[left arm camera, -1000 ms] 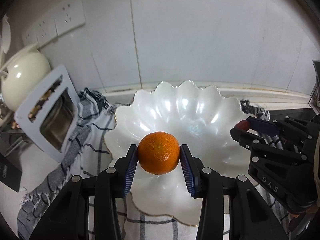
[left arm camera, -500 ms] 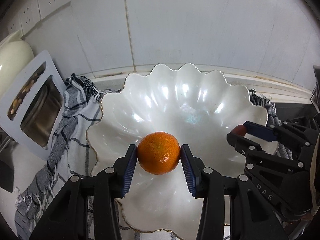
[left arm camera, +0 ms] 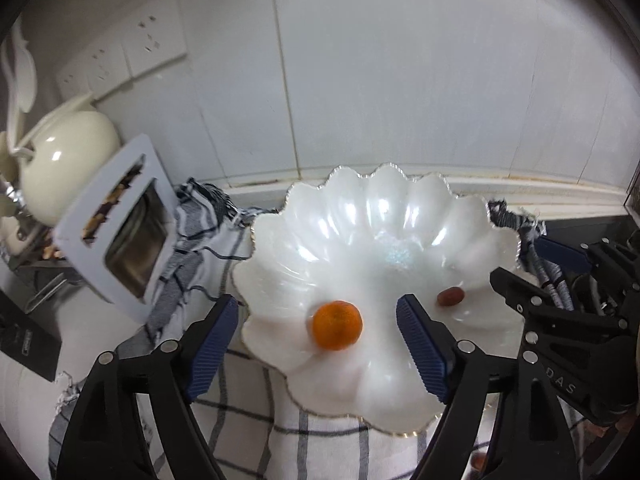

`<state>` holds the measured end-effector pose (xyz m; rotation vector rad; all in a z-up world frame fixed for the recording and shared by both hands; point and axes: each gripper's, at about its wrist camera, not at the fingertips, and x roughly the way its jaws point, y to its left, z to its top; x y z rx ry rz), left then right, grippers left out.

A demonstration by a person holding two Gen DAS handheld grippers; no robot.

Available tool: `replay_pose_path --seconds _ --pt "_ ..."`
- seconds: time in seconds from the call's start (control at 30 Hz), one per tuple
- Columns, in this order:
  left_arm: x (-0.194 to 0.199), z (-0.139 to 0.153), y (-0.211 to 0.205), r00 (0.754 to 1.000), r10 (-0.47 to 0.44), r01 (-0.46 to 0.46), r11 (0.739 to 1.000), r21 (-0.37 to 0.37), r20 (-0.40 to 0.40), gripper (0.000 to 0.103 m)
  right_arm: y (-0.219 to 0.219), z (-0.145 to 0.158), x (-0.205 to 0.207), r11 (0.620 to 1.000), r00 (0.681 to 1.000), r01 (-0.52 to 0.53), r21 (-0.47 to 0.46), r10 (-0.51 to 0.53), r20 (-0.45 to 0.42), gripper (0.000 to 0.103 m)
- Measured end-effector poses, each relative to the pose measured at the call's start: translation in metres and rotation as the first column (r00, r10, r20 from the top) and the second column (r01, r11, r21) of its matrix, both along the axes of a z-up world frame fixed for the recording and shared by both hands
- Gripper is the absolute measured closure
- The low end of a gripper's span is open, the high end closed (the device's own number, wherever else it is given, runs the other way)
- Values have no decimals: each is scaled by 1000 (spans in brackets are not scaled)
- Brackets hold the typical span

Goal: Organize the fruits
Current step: 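Lift both tools away from the bowl back over the fruits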

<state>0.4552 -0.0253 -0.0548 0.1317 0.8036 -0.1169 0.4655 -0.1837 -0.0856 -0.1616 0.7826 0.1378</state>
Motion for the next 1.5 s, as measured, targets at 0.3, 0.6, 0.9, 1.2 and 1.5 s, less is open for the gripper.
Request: replay_pose_path --seconds 0.3,0.6,0.9,1.2,1.5 --pt "-51 39 6 995 17 -14 999 -35 97 17 -8 37 -54 999 995 -4 49 -1 101 40" --pt "-110 65 -1 985 -31 39 998 -42 170 15 -8 64 -116 997 980 -28 75 13 197 40" --pt "-167 77 -2 970 -56 61 998 -13 235 14 -15 71 -163 994 974 -29 105 5 228 40" --pt "-208 74 -6 966 -83 86 996 -3 244 14 -22 74 -202 993 969 -21 119 -9 246 40" --pt "-234 53 -6 976 -95 97 995 0 197 14 -25 61 -229 997 969 -13 79 -7 248 40"
